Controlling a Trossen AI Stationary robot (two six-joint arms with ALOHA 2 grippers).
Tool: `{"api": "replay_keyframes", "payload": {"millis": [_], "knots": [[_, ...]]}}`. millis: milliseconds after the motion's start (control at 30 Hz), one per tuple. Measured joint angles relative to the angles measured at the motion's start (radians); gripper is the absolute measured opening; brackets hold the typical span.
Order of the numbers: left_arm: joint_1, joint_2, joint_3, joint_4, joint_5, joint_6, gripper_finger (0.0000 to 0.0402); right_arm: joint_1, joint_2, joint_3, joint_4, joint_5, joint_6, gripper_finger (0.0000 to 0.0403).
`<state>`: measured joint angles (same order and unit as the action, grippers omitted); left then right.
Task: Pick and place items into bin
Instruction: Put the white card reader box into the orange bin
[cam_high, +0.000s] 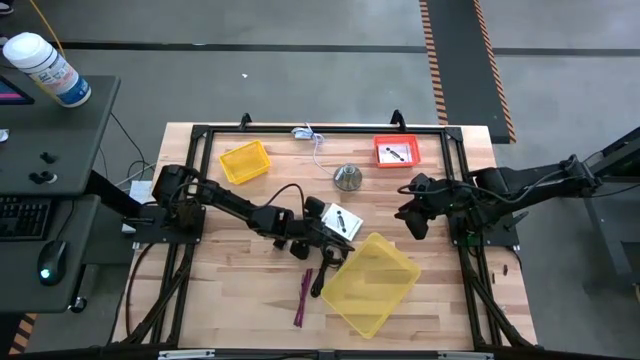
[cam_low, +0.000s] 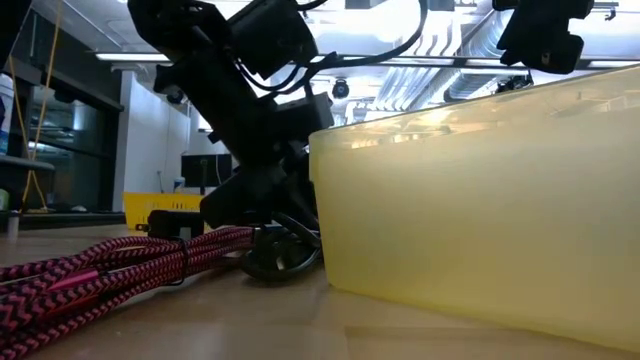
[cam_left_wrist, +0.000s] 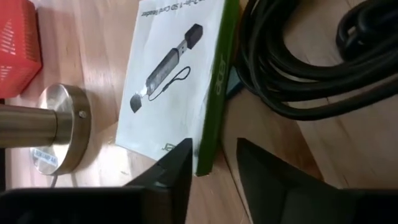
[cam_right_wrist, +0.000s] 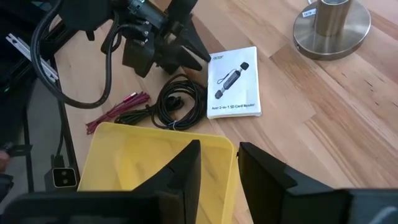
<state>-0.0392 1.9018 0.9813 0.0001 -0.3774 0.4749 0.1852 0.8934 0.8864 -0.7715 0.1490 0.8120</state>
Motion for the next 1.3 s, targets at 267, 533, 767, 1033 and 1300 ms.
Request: {"api": "replay_keyframes", "payload": {"millis": [267,533,767,1033,1300], "knots": [[0.000,0.000,0.000,0.007,-0.023,-0.008,0.0149,0.000,0.000,0.000,-0.001,0.004,0.000,0.0098],[0.039,0.000,0.000,0.007,0.062,-0.007,0.0117,0.000,0.000,0.000,-0.001,0.017,0.000,0.0098],[0.088,0.006,0.000,0.006,0.192,-0.005,0.0082,0.000,0.000,0.000,-0.001,0.028,0.000,0.0098],[0.105,0.062,0.007,0.031,0.249,-0.010,0.0053,0.000,0.000,0.000,0.008,0.040,0.001,0.0098],[0.105,0.069,0.022,0.011,0.270,-0.064,0.0006,0.000,0.000,0.000,0.010,0.044,0.018,0.0098]]}}
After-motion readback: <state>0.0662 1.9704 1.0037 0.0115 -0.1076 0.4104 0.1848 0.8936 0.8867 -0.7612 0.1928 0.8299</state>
